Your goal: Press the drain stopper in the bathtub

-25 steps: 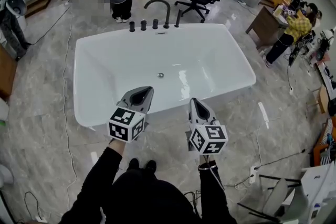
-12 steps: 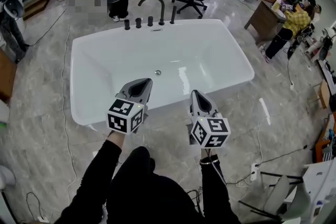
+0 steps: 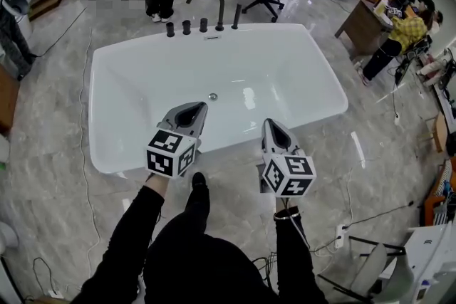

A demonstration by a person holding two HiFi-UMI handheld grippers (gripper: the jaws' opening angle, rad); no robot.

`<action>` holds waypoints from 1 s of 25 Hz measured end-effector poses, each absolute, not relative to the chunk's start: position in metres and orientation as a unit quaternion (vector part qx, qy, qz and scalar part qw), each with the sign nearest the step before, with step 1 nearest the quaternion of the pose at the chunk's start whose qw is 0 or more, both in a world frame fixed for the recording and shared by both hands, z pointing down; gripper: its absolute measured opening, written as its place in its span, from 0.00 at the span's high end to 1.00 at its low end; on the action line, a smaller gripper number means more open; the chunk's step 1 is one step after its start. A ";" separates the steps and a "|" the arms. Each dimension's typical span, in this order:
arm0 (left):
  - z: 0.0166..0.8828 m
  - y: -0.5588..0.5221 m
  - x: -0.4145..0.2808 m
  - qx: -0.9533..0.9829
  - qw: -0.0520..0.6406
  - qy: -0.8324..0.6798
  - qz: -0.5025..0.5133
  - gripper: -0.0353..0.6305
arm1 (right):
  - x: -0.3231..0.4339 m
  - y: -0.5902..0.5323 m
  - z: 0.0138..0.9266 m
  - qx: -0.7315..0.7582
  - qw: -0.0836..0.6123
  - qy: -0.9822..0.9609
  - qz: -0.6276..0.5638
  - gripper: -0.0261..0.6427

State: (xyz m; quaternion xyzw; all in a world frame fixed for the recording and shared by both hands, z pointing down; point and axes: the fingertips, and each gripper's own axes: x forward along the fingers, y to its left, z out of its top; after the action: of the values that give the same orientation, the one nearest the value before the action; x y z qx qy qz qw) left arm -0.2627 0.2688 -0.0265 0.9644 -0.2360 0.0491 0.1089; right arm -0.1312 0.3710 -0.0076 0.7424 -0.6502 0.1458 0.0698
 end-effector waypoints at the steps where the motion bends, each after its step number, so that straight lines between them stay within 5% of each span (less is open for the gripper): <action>1: -0.023 0.262 -0.258 0.964 0.112 -0.237 0.048 0.94 | -0.125 0.364 -0.006 0.742 0.073 -0.650 0.145 0.96; 25: 0.034 0.106 -0.157 0.956 0.161 -0.229 0.086 0.94 | -0.033 0.201 0.033 0.725 0.123 -0.654 0.178 0.96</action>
State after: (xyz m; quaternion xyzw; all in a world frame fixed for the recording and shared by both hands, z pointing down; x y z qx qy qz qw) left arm -0.1575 0.1064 0.0341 0.9563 -0.2288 0.0855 0.1606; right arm -0.0329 0.2013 0.0333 0.7252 -0.6538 0.1778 0.1226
